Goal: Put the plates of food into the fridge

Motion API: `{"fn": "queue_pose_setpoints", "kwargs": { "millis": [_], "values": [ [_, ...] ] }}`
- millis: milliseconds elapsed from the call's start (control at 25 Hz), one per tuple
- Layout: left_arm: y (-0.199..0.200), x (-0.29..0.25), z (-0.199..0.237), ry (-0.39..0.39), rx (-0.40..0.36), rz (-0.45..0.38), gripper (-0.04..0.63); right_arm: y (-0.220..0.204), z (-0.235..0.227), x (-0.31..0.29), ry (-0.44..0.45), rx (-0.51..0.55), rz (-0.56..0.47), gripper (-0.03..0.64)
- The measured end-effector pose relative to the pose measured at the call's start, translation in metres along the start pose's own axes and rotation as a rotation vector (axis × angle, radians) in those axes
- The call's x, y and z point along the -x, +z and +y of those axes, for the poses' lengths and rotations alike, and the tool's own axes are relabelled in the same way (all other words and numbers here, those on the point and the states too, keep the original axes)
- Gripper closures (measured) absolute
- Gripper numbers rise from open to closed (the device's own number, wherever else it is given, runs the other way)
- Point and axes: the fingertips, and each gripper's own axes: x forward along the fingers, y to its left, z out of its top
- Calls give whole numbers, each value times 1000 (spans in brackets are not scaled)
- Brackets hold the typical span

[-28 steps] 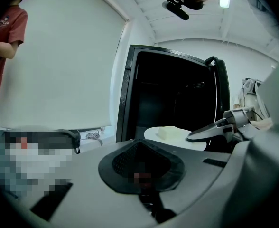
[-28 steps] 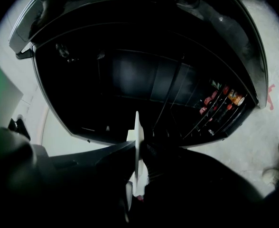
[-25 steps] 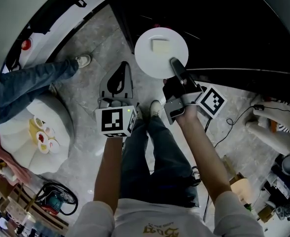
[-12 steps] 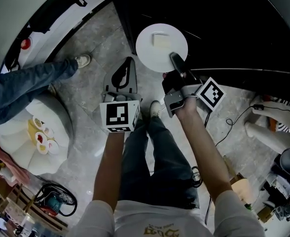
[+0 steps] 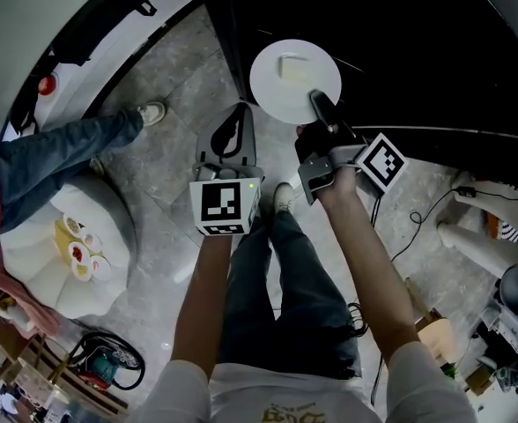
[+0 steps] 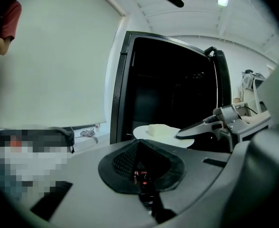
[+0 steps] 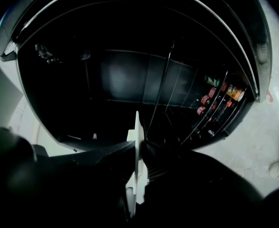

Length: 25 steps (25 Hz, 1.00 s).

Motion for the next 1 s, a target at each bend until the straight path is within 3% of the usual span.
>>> {"fn": "queue_pose_setpoints", "kwargs": {
  "millis": [1000],
  "values": [
    [-15, -51, 1, -31, 41, 27, 595, 14, -28, -46, -34, -57, 2, 591]
  ]
}}
